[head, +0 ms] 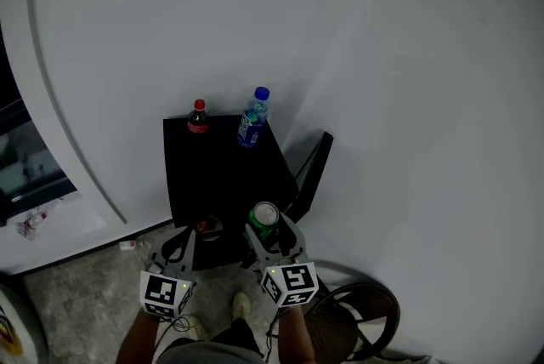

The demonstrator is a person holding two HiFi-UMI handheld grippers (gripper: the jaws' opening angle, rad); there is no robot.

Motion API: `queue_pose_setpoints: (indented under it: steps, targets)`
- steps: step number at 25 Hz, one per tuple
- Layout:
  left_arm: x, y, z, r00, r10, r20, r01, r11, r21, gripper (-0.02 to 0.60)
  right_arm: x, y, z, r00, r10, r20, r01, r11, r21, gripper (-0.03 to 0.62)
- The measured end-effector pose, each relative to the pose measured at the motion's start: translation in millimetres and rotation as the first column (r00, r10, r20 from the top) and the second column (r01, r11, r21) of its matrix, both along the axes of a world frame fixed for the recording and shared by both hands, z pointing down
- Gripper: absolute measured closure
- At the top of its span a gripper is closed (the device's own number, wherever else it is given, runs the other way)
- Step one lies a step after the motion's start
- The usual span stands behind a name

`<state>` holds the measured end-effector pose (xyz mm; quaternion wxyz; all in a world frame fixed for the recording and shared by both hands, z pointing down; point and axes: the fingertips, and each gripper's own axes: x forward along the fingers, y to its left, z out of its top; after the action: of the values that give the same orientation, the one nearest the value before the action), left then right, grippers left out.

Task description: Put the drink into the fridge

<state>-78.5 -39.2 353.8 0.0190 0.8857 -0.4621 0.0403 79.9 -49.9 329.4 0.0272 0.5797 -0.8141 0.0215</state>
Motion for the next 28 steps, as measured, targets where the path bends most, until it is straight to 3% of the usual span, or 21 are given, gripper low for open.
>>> queue_pose_setpoints:
  steps: [14, 18, 23, 28]
  targets:
    - [6.3, 0.2, 25.8, 1.000, 0.019, 0.005, -0.019, 1.000, -0.001, 0.578, 13.2, 11.4, 43.1, 0.999, 0.030, 0.014, -0.031, 0.999, 0.026, 0.287]
    - [12.2, 1.3, 59.9, 1.000, -0.011, 0.012, 0.011, 0.999, -0.050, 0.578, 15.1, 9.3, 74.9, 1.000, -0.007, -0.010, 0.007, 1.000, 0.007, 0.287]
    - [25.4, -1.6, 90.6, 0.997, -0.064, 0.051, 0.065, 0.998, -0.013, 0.578, 16.2, -0.1, 107.1, 0.997, -0.073, -0.039, 0.074, 0.997, 0.030, 0.287]
    - [32.0, -4.0, 126.4, 0.992, -0.124, 0.029, 0.125, 0.991, -0.039, 0.578, 11.6, -13.4, 149.8, 0.988, -0.150, -0.029, 0.151, 0.988, 0.037, 0.287]
